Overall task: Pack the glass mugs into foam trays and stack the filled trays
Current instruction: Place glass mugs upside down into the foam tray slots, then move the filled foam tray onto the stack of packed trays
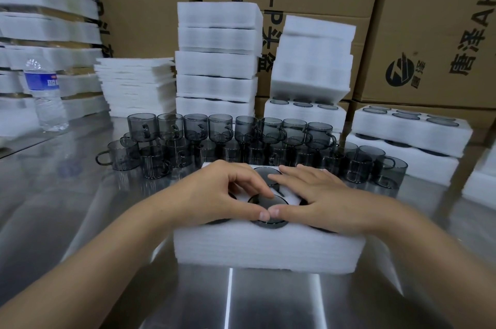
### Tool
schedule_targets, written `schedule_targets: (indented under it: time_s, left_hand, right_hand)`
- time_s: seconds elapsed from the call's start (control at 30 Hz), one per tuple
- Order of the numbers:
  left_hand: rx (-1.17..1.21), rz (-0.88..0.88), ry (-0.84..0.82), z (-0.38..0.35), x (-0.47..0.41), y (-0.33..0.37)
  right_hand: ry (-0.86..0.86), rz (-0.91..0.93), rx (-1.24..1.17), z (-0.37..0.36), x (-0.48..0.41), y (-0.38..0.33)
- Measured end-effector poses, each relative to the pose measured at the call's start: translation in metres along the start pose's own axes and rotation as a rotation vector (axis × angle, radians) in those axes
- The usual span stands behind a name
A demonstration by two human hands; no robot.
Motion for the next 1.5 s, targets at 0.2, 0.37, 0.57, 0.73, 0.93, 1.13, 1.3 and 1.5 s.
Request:
schedule_targets:
  time_s: [0.2,0.37,0.57,0.73,0.93,1.13,1.3,1.5]
  left_hand:
    - [-0.004,0.008,-0.005,0.001,0.001,0.000]
    - [-0.011,0.038,0.002,0.001,0.000,-0.001]
    - [-0.063,-0.024,0.066,0.001,0.005,0.002]
    - [-0.358,-0.063,0.276,0.003,0.018,0.009]
    - [-0.636,0.062,0.211,-0.001,0.042,0.006]
    - [-0.819,-0.024,0.082,-0.014,0.056,0.023]
    - [-0.801,-0.207,0.187,-0.006,0.023,0.071]
    - [-0.843,-0.263,0.324,0.004,-0.102,0.123]
  right_hand:
    - [0.000,0.004,-0.013,0.000,-0.001,0.001]
    - [0.023,-0.007,-0.014,0.000,-0.001,0.000]
    - [0.213,0.022,0.161,0.004,0.001,-0.010]
    - [0.382,0.101,0.375,0.010,0.012,-0.029]
    - [0.288,0.153,0.304,-0.004,0.051,-0.028]
    - [0.343,0.165,0.433,-0.006,0.074,-0.038]
    - [0.440,0.082,0.609,0.051,0.121,-0.027]
    - [0.597,-0.180,0.928,0.128,0.130,0.019]
Point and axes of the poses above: each hand's wrist, its own x-axis away from the middle knuckle, its own z-axis out of the back of the hand, y = z × x, the point moved 3 cm from there along -x, towards the middle knuckle, and after that the axes turned 7 degrees about z, right-handed, at the moved point
